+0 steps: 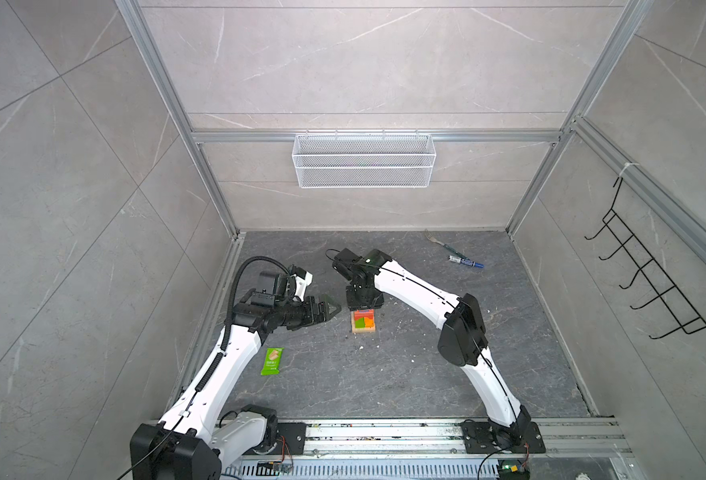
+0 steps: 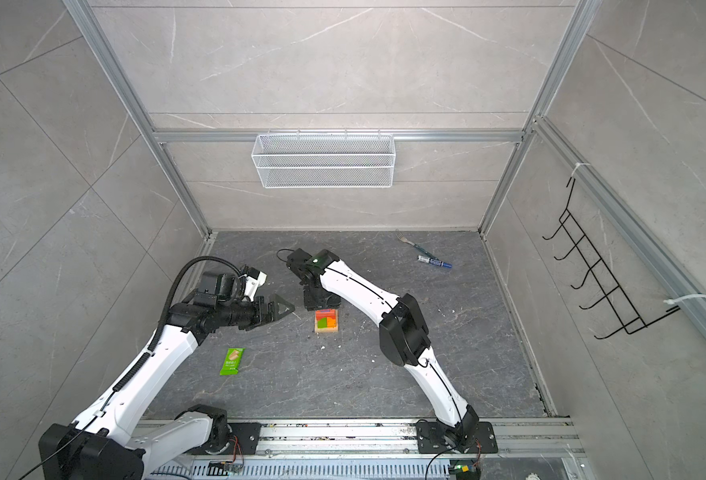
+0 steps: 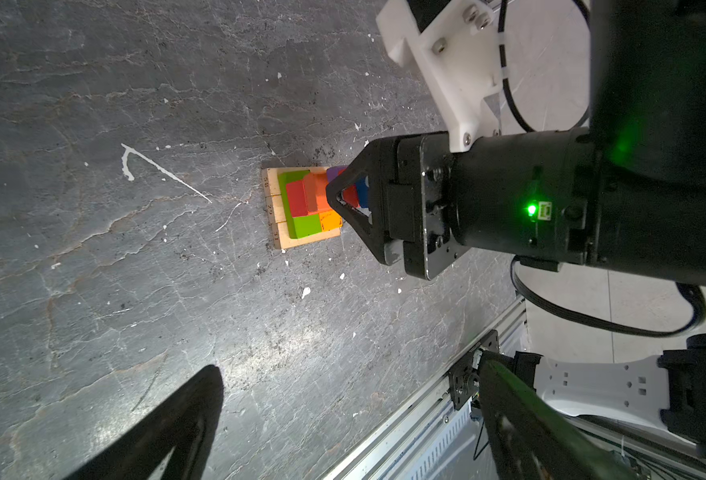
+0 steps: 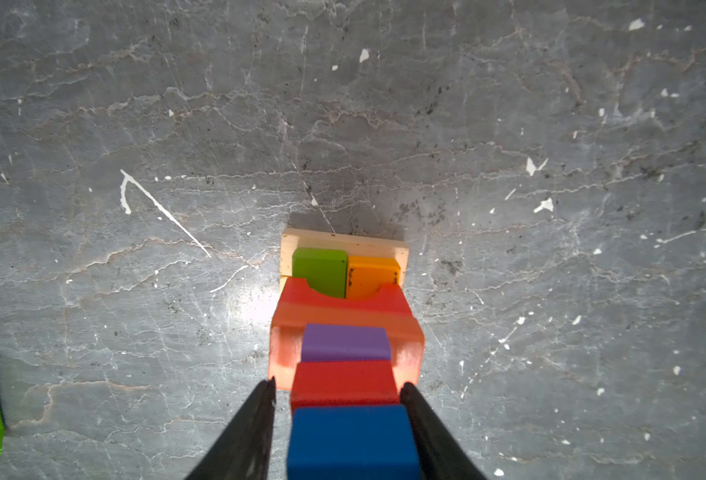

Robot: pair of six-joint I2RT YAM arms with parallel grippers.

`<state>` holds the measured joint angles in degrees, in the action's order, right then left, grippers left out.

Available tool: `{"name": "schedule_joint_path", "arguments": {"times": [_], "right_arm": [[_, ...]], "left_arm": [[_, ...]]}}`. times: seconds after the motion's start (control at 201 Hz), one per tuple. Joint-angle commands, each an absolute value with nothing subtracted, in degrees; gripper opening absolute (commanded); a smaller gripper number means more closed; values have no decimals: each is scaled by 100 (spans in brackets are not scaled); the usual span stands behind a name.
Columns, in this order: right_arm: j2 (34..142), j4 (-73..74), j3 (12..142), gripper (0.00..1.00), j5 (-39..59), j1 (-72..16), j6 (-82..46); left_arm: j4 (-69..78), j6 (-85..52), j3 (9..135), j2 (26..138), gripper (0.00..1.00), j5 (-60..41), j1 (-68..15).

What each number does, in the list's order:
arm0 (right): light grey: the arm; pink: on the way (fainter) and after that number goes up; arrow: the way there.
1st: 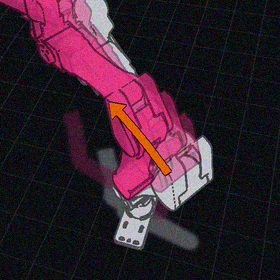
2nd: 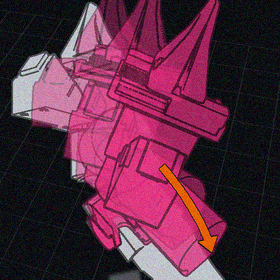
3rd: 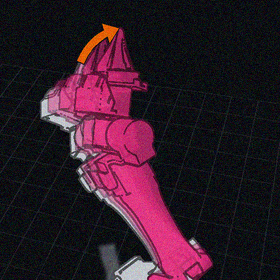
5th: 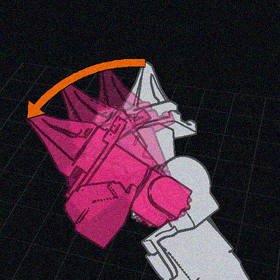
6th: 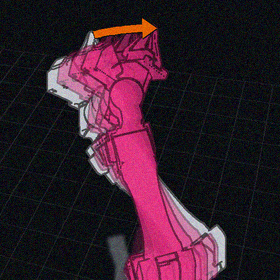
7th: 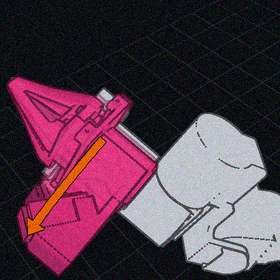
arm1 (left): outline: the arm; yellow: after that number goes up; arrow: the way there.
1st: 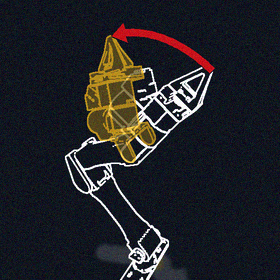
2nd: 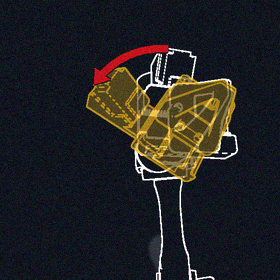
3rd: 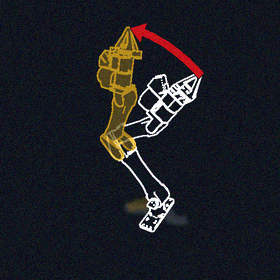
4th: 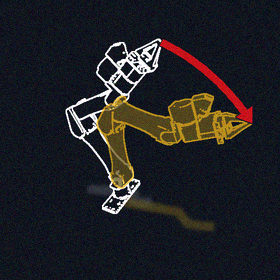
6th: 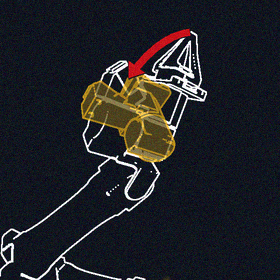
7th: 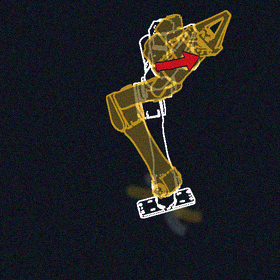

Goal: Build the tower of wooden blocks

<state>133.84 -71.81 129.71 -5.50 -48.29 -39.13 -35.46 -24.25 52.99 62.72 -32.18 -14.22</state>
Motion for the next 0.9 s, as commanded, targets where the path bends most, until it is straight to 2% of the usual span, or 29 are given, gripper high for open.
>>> {"name": "schedule_joint_path", "arguments": {"times": [0.0, 0.473, 0.891], "right_arm": [[13590, -7299, 13131, 28, -527, -4799, -4023], [13697, -7345, 13219, 26, -554, -4799, -4018], [13676, -7400, 13217, 20, -612, -4791, -4017]], "left_arm": [[-3406, -2448, 5301, 6148, 98, -3409, -1398], [-3403, -2452, 5295, 6128, 98, -3410, -1403], [-3395, -2452, 5291, 6157, 98, -3427, -1399]]}}
